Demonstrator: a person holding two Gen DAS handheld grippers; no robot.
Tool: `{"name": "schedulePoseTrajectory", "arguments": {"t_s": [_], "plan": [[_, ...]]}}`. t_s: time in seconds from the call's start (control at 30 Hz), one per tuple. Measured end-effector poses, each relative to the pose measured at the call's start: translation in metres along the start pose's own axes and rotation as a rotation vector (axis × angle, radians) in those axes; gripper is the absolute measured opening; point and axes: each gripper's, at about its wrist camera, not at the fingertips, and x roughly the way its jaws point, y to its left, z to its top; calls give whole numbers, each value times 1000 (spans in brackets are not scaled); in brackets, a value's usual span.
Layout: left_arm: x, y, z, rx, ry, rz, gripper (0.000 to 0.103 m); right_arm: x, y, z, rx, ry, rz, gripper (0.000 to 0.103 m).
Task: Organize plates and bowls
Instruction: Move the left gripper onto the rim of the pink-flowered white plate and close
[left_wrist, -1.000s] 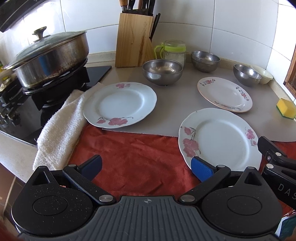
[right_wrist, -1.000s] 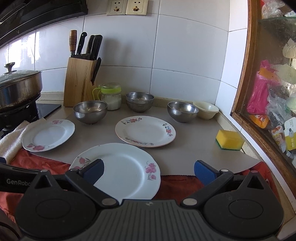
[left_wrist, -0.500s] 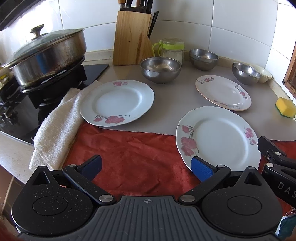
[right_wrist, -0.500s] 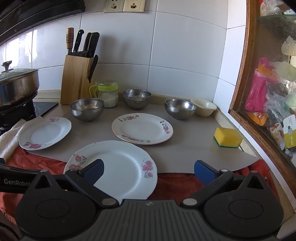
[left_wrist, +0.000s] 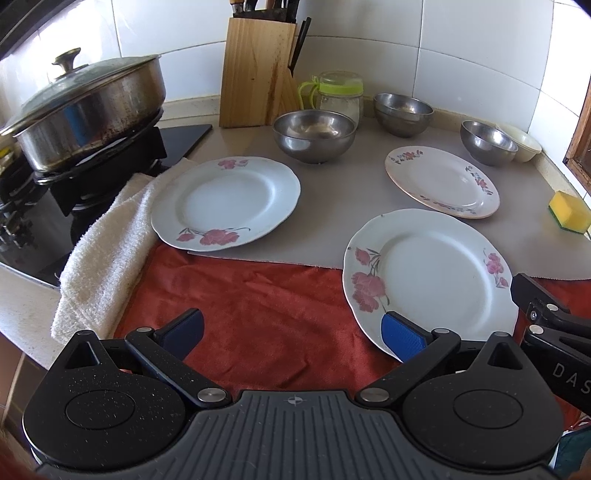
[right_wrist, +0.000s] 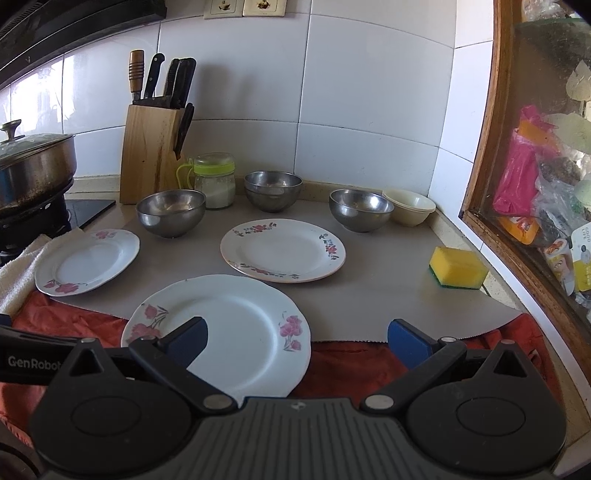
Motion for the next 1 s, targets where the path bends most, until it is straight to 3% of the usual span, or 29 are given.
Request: {"name": "schedulePoseTrajectory", "arguments": {"t_s": [0.6,0.87,1.0], "plan": [[23,-23,16,28,6,13,103,35,-21,4,-4,47,33,103],[39,-30,23,35,23,10,102,60,-20,7,-50,75,99,103],[48,-32,26,46,30,7,101,75,-24,9,-29,105,180,97]]}}
